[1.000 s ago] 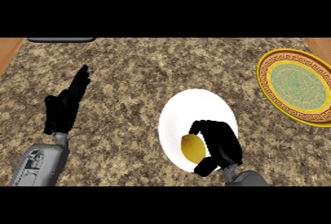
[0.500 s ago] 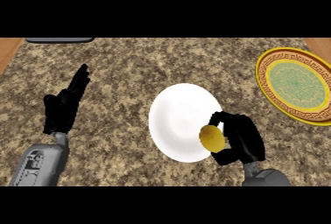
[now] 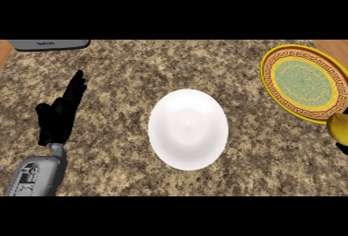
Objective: Pick the lemon from the plate and place it in the plate
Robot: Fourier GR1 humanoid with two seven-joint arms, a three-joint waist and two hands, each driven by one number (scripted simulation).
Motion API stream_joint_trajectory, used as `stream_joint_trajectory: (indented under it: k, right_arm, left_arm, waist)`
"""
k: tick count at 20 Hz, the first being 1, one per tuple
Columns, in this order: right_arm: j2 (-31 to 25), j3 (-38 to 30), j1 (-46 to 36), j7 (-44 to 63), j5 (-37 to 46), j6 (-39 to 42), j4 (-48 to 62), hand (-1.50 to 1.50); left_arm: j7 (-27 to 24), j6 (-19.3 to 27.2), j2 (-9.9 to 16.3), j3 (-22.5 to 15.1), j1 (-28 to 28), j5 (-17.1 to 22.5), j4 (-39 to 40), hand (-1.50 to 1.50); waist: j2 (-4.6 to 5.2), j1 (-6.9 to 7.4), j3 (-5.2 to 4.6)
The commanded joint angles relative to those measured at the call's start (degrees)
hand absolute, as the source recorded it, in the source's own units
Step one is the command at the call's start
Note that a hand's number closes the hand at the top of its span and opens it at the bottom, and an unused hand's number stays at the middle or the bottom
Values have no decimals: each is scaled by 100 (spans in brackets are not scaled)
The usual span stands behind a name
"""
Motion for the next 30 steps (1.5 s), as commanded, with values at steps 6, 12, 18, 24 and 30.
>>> stream_joint_trajectory:
  k: [6,12,18,24,30]
  right_arm:
    - [-1631,-2020,-561,-3000,-1918,587,1865,150]
    - [-2371,-1784,-1482,-4055,-1960,1468,3773,150]
    - [-2037,-1025,-2746,-4142,-1433,1450,4854,150]
    - [-1329,-508,-3597,-3979,-945,1019,5390,150]
    - [-798,196,-3825,-3505,65,-262,5610,150]
  left_arm:
    - [-7,-143,-9,-158,54,-10,-210,0]
    - [-68,-368,33,-99,-336,107,142,0]
    - [20,-61,-247,-334,-362,-222,123,0]
    - [-160,-167,-261,-305,-320,-209,300,0]
    - [-107,-162,-313,-335,-289,-229,227,0]
  waist:
    - [9,341,6]
    - [92,606,-24]
    - [64,597,-34]
    - [60,563,-38]
    - [60,578,-39]
